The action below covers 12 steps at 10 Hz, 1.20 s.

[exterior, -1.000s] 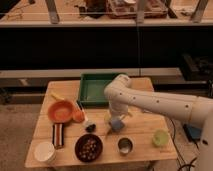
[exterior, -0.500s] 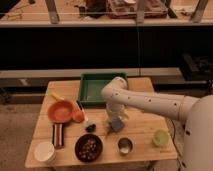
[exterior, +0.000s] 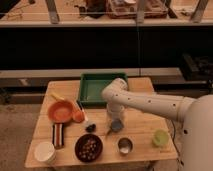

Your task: Place sponge in tray

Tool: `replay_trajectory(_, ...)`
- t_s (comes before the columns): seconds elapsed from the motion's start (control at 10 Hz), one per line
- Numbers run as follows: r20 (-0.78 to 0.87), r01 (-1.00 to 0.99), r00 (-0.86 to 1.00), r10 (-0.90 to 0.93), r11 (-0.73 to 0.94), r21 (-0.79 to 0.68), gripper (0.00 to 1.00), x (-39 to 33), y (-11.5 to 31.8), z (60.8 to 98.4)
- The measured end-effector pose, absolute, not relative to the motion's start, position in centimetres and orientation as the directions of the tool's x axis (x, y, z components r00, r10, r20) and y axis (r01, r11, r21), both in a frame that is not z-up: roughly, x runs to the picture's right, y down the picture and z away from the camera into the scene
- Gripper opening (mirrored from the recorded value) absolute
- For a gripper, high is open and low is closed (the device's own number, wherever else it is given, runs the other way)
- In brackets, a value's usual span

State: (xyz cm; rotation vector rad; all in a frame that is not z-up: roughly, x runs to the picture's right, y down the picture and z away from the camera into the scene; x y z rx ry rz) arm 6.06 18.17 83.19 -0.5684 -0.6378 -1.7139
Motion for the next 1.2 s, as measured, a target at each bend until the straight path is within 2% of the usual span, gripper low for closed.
replay_trajectory(0.1, 0.66, 0.975, -0.217, -0.719, -0.189, 0.115, 0.1, 6.2, 18.1, 82.8)
replay_trajectory(0.2, 0.651, 0.977, -0.212, -0.729, -0.183, 0.112, 0.07, 6.4, 17.8, 82.3)
replay_trajectory(0.6, 0.567, 0.985, -0.171, -0.806, -0.126, 0.119, 0.07, 9.0, 14.2, 76.7)
replay_trajectory(0.8, 0.492, 0.984, -0.167, -0.855, -0.112, 0.14, 0.07, 9.2, 10.6, 73.4)
replay_trajectory(1.0, 0.433, 0.976, -0.167, -0.886, -0.086, 0.201, 0.07, 8.4, 7.7, 72.8)
replay_trajectory(1.2, 0.375, 0.957, -0.179, -0.91, -0.073, 0.28, 0.07, 5.4, 3.7, 73.7)
